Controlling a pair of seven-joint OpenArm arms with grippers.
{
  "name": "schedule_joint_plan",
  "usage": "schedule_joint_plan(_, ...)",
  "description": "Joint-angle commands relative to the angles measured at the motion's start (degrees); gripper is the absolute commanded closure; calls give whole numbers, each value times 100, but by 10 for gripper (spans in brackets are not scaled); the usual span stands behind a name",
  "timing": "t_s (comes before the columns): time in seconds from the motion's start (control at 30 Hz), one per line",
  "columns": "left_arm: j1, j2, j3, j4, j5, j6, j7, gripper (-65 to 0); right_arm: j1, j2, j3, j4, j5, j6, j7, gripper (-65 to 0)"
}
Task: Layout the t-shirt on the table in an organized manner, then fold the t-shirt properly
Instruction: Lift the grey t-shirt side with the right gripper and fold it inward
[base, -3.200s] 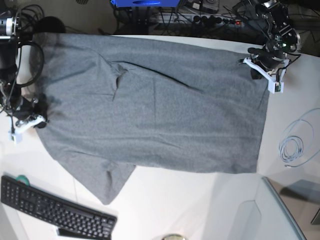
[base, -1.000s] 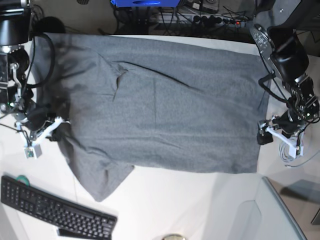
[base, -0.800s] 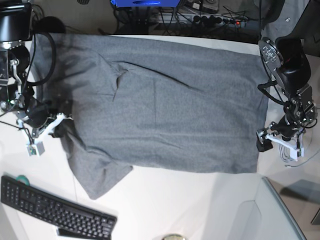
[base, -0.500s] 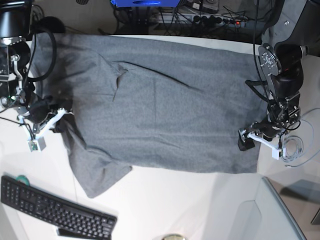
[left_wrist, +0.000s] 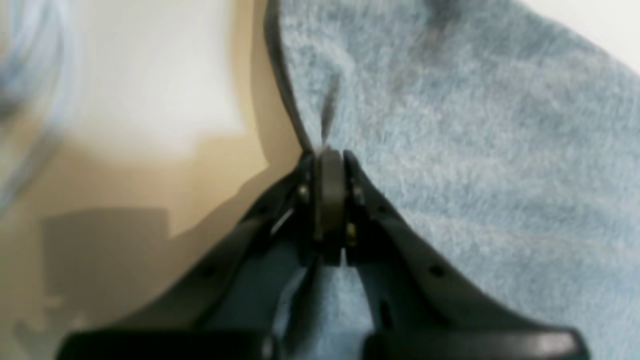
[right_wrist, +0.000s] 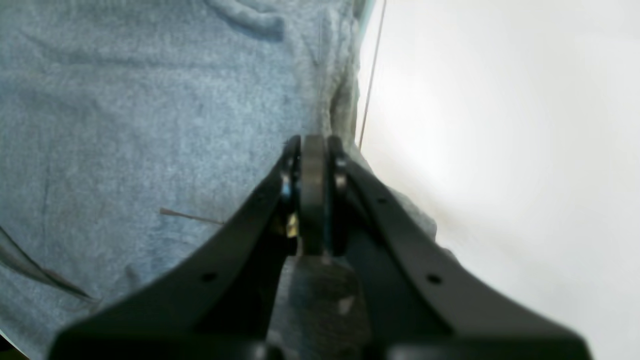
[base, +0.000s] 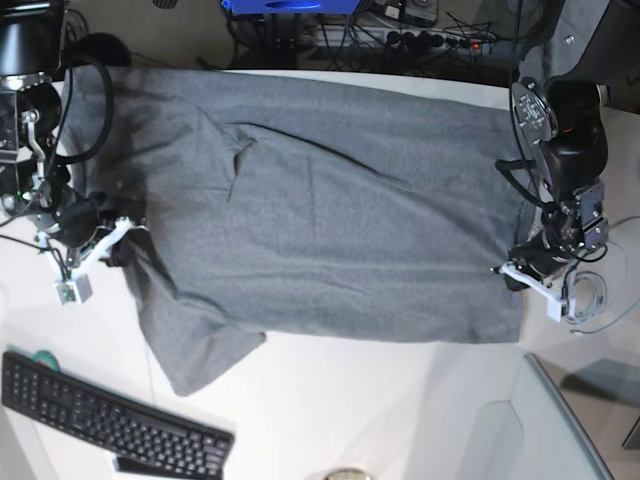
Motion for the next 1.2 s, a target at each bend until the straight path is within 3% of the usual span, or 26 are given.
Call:
schedule_joint_plan(0.0, -17, -127, -20, 451, -89, 8, -21, 0, 88, 85, 48, 103, 43, 14, 119, 0)
schedule_joint_plan(0.17, 766, 216, -29, 2526, -89, -18, 973, 0, 79, 85, 56, 103, 43, 14, 110, 0)
schedule_joint_plan(0.33, 1557, 480, -29, 3915, -97, -18, 1412, 0, -202, 59, 65, 490, 52, 5, 110, 0)
schedule_joint_plan(0.53, 2111, 480, -29, 4267, -97, -18, 1650, 0, -651, -196, 267, 798, 52, -21, -338, 0)
schedule_joint_plan(0.6, 2225, 471, -29, 4223, -97, -18, 1641, 0, -782, -433, 514, 710, 25, -21, -364, 0)
schedule_joint_plan(0.77, 2348, 471, -29, 4240, -36, -18, 1632, 0, -985, -600, 812, 560, 25, -21, -373, -18)
schedule_joint_plan(0.83, 2374, 471, -3, 4267, -27, -18, 1632, 0, -1046, -600, 830, 692, 43, -21, -549, -89)
schedule_joint_plan(1.0, 2445, 471, 24, 4434, -27, -18, 1632, 0, -1020, -759, 1015, 1290, 52, -21, -830, -362)
schedule_joint_plan(1.07, 2453, 471, 6, 4434, -27, -18, 1632, 0, -695, -767, 1155, 1290, 43, -21, -857, -411)
schedule_joint_plan(1.17, 2453, 480, -11, 4425, -27, -18, 1632, 0, 176, -723, 1138, 481, 17, -21, -1024, -417)
